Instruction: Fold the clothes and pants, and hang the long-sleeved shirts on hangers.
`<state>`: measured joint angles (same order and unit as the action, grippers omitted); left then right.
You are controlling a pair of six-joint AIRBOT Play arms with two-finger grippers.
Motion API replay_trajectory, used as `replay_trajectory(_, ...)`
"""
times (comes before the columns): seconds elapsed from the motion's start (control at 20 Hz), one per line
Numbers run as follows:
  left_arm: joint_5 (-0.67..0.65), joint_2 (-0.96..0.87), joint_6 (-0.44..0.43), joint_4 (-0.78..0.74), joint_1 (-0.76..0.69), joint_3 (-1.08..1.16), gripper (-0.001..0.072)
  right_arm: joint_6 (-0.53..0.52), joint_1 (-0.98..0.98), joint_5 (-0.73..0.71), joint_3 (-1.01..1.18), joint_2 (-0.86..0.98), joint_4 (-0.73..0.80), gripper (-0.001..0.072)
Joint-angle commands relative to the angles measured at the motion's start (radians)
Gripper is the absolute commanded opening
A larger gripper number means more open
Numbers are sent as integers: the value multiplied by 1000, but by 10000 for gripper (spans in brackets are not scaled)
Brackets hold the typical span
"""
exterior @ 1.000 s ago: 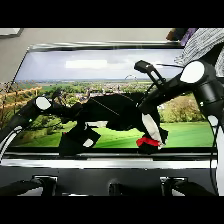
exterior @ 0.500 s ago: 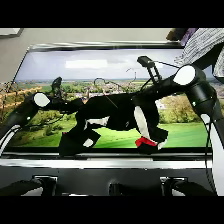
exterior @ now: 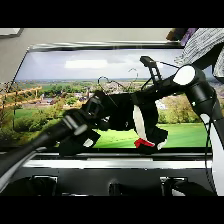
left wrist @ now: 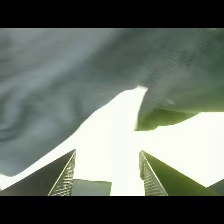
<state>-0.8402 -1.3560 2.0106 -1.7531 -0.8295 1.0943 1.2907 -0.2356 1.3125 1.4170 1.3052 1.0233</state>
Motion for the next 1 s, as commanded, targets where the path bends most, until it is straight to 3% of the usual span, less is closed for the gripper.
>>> replay_trajectory(0.0, 12, -103, 175, -137, -109, 1, 469, 16, -1, 25, 0, 1, 1, 35)
replay_trajectory(0.25, 73, -164, 238, -156, -76, 2, 469, 16, 0, 28, 0, 1, 2, 35)
replay_trajectory(0.45, 77, -199, 380, -167, -13, 3, 461, 16, -1, 29, 0, 1, 2, 36)
replay_trajectory(0.5, 84, -204, 405, -166, 5, 3, 384, 16, 0, 32, 0, 1, 2, 36)
replay_trajectory(0.6, 102, -204, 430, -158, 37, 6, 65, 16, -1, 48, 0, 0, 2, 35)
replay_trajectory(0.65, 99, -204, 428, -141, 52, 17, 32, 16, -1, 60, 0, 0, 2, 35)
replay_trajectory(0.75, 65, -193, 356, -77, 82, 49, 31, 16, -1, 92, 0, -2, 3, 35)
replay_trajectory(0.95, -13, -124, 53, 177, 166, 103, 30, 11, -1, 152, 1, -18, 11, 35)
